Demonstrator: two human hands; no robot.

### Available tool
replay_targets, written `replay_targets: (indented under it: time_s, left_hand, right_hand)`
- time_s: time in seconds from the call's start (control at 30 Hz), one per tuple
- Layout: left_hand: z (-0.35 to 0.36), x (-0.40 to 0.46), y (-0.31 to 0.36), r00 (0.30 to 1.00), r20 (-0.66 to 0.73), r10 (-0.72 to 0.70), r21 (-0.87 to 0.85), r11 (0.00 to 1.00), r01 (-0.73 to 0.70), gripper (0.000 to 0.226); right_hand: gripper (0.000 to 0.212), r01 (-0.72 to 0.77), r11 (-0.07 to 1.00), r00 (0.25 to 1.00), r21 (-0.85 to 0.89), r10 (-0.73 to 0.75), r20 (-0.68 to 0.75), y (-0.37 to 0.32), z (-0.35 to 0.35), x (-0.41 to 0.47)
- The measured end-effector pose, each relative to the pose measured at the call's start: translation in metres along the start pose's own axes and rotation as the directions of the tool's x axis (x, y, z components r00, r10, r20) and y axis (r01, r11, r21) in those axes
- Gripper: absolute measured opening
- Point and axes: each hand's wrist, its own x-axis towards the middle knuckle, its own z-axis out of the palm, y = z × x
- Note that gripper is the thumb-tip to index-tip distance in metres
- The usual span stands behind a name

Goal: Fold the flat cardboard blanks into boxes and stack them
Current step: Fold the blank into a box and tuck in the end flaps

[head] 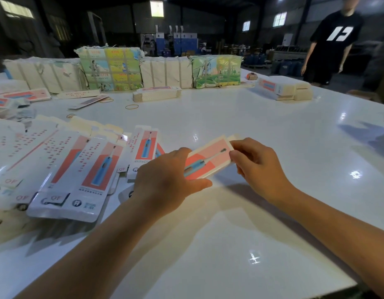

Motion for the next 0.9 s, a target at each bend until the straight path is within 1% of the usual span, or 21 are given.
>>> replay_targets:
  time_s: [0.13,0.23,0.3,0.33,0.37,0.4,0.43,0.47,0.5,0.53,0.57,0.6,0.63,0.67,0.7,0.73,0.77,0.8,0.83,0.87,0.9]
  left_hand:
    - [0.000,0.000,0.000,1.000,0.007,0.015,0.002,1.000,-0.015,0.056]
    - [0.000,0.000,0.000,1.000,-0.010,0.016,-0.005,1.000,-0.016,0.058]
    - [0.000,0.000,0.001,1.000,-0.024,0.005,-0.037,0.999,-0.006,0.062]
    - [0.000,0.000,0.001,0.999,-0.033,-0.006,-0.061,0.998,0.004,0.065]
    - [0.000,0.000,0.002,0.999,-0.042,-0.019,-0.078,0.997,0.015,0.066]
    - [0.000,0.000,0.002,0.998,-0.049,-0.028,-0.084,0.996,0.024,0.065]
    - [0.000,0.000,0.003,0.998,-0.051,-0.033,-0.081,0.996,0.029,0.063]
    - [0.000,0.000,0.005,0.998,-0.047,-0.031,-0.077,0.997,0.027,0.062]
    - [0.001,-0.001,0.007,0.999,-0.038,-0.021,-0.074,0.997,0.018,0.064]
    - [0.002,-0.001,0.008,1.000,-0.027,-0.004,-0.068,0.998,0.003,0.065]
    - [0.003,-0.001,0.009,1.000,-0.017,0.012,-0.062,0.998,-0.013,0.064]
    - [0.004,0.000,0.011,1.000,-0.014,0.022,-0.062,0.998,-0.023,0.063]
    - [0.005,0.000,0.012,1.000,-0.016,0.026,-0.067,0.997,-0.027,0.061]
    - [0.006,0.000,0.013,0.999,-0.024,0.026,-0.067,0.997,-0.028,0.060]
    - [0.007,0.001,0.014,0.999,-0.040,0.025,-0.056,0.998,-0.027,0.059]
    - [0.007,0.001,0.015,0.998,-0.061,0.023,-0.039,0.999,-0.025,0.059]
    - [0.007,0.001,0.016,0.997,-0.081,0.021,-0.026,0.999,-0.024,0.059]
    - [0.007,0.001,0.016,0.995,-0.098,0.021,-0.018,1.000,-0.023,0.058]
    - [0.006,0.001,0.016,0.993,-0.112,0.023,-0.007,1.000,-0.024,0.058]
    - [0.005,0.001,0.015,0.992,-0.122,0.027,0.008,1.000,-0.026,0.057]
    - [0.005,0.001,0.015,0.990,-0.134,0.034,0.020,0.999,-0.032,0.058]
  right_hand:
    - [0.024,0.106,0.977,0.994,-0.186,-0.099,0.047,0.000,-0.001,0.000]
    - [0.021,0.148,0.962,0.988,-0.228,-0.135,0.073,0.000,-0.002,0.000]
    - [0.018,0.148,0.947,0.988,-0.284,-0.156,-0.005,0.000,-0.004,0.002]
    - [0.027,0.119,0.942,0.985,-0.314,-0.152,-0.083,0.001,-0.006,0.004]
    - [0.044,0.061,0.954,0.981,-0.295,-0.112,-0.159,0.002,-0.006,0.006]
    - [0.059,-0.034,0.982,0.979,-0.184,-0.004,-0.202,0.005,-0.008,0.010]
    - [0.070,-0.176,0.983,0.969,0.052,0.182,-0.170,0.004,-0.009,0.013]
    - [0.071,-0.321,0.873,0.935,0.367,0.353,-0.023,0.001,-0.009,0.015]
    - [0.061,-0.450,0.653,0.883,0.609,0.427,0.195,0.001,-0.009,0.016]
    - [0.044,-0.513,0.487,0.846,0.707,0.427,0.319,0.000,-0.006,0.016]
    - [0.028,-0.525,0.477,0.842,0.706,0.413,0.347,0.000,-0.004,0.015]
    - [0.018,-0.487,0.566,0.869,0.666,0.392,0.302,0.000,-0.001,0.014]
    - [0.012,-0.389,0.728,0.921,0.565,0.326,0.213,0.002,0.003,0.010]
    - [0.011,-0.229,0.906,0.973,0.357,0.199,0.120,0.002,0.006,0.007]
    - [0.012,-0.045,0.997,0.997,0.066,0.041,0.059,0.004,0.006,0.004]
    - [0.015,0.100,0.981,0.994,-0.165,-0.093,0.053,0.006,0.006,0.002]
    - [0.018,0.175,0.946,0.984,-0.272,-0.162,0.072,0.009,0.005,0.001]
    - [0.021,0.186,0.943,0.982,-0.275,-0.169,0.085,0.011,0.004,0.001]
    - [0.024,0.152,0.968,0.987,-0.199,-0.138,0.082,0.010,0.004,0.001]
    - [0.027,0.083,0.995,0.994,-0.061,-0.079,0.075,0.009,0.004,0.002]
    - [0.028,0.007,0.995,0.997,0.097,-0.014,0.074,0.008,0.004,0.003]
